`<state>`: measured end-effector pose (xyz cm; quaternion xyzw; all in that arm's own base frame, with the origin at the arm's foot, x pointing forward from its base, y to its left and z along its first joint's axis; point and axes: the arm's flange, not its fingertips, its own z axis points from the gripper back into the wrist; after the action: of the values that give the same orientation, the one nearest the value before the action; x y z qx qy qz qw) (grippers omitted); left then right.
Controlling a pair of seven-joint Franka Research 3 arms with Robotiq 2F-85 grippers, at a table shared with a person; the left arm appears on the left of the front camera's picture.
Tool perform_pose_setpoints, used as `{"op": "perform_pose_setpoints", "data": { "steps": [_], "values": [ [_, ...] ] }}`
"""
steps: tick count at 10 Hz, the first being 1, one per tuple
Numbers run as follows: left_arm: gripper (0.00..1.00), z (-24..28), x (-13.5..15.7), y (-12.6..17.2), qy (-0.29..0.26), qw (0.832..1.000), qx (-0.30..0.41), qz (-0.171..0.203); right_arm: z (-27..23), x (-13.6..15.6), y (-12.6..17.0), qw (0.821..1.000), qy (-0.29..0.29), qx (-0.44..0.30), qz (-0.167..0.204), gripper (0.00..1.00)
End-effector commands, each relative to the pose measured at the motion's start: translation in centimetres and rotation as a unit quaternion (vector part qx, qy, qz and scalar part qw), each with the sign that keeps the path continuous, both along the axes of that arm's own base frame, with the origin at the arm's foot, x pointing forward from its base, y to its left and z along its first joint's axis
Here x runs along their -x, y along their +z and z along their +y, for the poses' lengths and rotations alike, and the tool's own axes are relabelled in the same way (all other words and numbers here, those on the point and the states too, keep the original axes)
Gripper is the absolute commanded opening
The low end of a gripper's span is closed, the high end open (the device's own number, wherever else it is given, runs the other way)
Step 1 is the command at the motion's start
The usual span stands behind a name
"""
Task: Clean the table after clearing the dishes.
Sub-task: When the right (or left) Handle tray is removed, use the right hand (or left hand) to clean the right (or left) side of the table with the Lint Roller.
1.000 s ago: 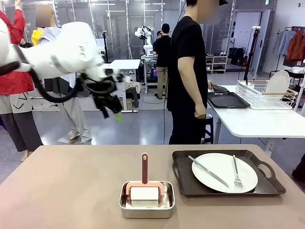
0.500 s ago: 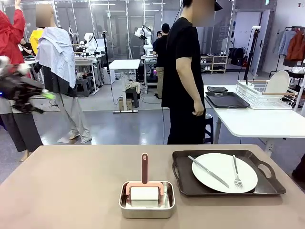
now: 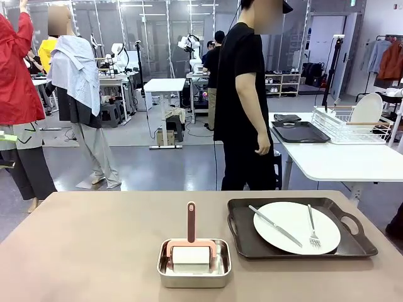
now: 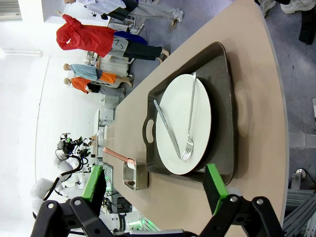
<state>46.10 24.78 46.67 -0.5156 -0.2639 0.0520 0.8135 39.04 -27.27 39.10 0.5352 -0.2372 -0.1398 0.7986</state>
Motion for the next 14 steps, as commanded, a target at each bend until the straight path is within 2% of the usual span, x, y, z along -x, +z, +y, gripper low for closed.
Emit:
{"op": "perform_pose_setpoints", "data": {
  "steps": [1,2,14],
  "values": [
    [1.00,1.5,-0.1,-0.9,0.006,1.000,0.023,-0.011,0.1,0.3,0.2,1.000,0.001,-0.003,-0.004,1.00],
    [1.00,0.0,0.0,0.0,0.000,1.000,0.000,0.000,0.1,0.3,0.2,1.000,0.001,-0.003,-0.004,1.00],
    [1.00,0.0,0.0,0.0,0.000,1.000,0.000,0.000,0.1,0.3,0.2,1.000,0.001,-0.003,-0.004,1.00]
  ]
}}
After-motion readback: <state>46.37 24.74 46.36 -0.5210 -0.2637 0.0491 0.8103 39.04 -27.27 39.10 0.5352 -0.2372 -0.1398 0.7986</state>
